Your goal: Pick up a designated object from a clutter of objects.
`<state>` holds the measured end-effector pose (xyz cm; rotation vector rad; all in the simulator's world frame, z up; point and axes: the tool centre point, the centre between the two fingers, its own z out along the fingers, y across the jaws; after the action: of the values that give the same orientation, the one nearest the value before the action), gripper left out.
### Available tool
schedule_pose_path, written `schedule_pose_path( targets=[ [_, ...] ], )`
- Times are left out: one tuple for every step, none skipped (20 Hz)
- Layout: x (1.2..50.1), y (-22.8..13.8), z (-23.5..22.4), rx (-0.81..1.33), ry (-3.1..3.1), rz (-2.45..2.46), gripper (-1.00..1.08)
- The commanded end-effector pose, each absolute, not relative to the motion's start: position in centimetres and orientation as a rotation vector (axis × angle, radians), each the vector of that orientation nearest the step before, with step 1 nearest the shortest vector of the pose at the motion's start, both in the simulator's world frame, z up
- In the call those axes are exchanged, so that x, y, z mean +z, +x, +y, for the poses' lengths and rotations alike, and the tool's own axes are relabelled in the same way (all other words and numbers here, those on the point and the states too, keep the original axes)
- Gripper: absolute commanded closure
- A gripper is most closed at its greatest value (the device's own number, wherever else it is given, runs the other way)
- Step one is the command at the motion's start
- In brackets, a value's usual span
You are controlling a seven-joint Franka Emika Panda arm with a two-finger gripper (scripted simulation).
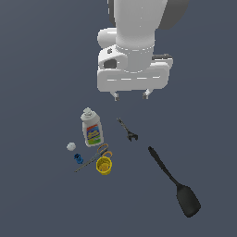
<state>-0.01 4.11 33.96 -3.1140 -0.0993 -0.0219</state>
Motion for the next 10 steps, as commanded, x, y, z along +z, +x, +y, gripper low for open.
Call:
schedule_pose_path(
  targets=[
    [34.0,0.0,4.1,-0.022,-3.112,-0.098,-0.92],
    [33.9,0.0,4.1,-0.022,-3.113,-0.100,-0.92],
    [33.8,0.1,3.9,-0.022,-3.113,-0.101,-0.92],
    [33.7,0.2,3.8,-0.022,-3.113,-0.104,-0.92],
    [33.5,0.3,3.6,-0.022,-3.112,-0.107,-0.92],
    [33.3,0.4,3.4,-0.022,-3.111,-0.112,-0.92],
    [33.1,0.6,3.2,-0.022,-3.110,-0.116,-0.92],
    [32.8,0.8,2.9,-0.022,-3.109,-0.122,-0.92],
    [32.5,1.0,2.5,-0.022,-3.108,-0.128,-0.92],
    [32.1,1.2,2.2,-0.022,-3.107,-0.135,-0.92]
  ],
)
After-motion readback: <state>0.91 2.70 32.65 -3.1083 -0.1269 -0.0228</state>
